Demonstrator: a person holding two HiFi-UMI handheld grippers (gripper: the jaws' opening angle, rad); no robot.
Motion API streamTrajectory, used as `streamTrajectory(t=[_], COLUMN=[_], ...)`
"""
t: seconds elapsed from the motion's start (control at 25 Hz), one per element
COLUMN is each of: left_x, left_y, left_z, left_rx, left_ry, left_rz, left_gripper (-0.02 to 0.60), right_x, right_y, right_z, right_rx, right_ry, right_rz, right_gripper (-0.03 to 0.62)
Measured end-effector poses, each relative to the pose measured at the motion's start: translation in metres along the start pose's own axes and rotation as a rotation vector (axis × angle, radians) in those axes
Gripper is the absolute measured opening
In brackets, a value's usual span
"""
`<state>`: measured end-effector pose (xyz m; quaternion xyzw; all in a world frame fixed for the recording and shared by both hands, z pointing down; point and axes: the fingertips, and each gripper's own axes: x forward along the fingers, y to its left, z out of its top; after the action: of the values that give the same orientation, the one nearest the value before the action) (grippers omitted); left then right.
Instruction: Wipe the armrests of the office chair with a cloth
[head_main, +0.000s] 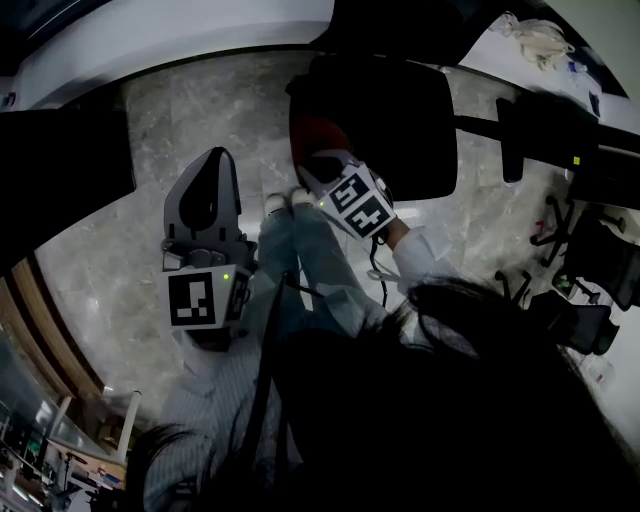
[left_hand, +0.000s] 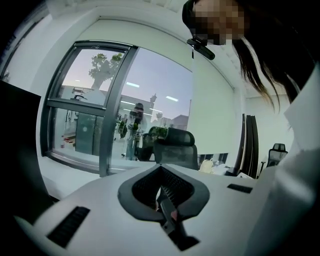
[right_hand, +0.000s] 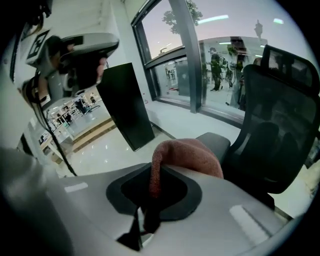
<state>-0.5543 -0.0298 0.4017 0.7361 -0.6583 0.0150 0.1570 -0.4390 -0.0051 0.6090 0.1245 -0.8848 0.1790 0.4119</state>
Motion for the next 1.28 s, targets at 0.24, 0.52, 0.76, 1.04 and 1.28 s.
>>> streamTrajectory(t=[0.24, 0.52, 0.76, 1.04, 1.28], left_x=[0.004, -0.021, -0.044, -0.062, -0.055], left_y=[-0.012, -0.002, 0.018, 0.027, 0.012], left_z=[-0.007, -0.017, -0.018, -0.024, -0.015], left_rx=[-0.009, 0.028, 0.041, 0.036, 0.021], left_ry=[0.05, 0.05, 0.049, 0.046, 0.014], left_rz=[-0.009, 0.023, 0.072, 0.095, 0.065], left_gripper=[0.003, 0.003, 0.003, 0.003, 0.003], right_x=[-0.007, 0.022, 0.048, 0.046, 0.018], right_y=[0.028, -0.061, -0.157, -0.156, -0.053], right_z=[-0.022, 0.022, 0.067, 0.062, 0.012], right_rx=[-0.08, 0.022, 0.186, 0.231, 0.111], right_ry=[0.039, 0.02, 0.007, 0.063, 0.139], right_rz=[0.032, -0.052, -0.213, -0.218, -0.019], right_gripper=[0.029, 0.029, 0.031, 0.029, 0.029])
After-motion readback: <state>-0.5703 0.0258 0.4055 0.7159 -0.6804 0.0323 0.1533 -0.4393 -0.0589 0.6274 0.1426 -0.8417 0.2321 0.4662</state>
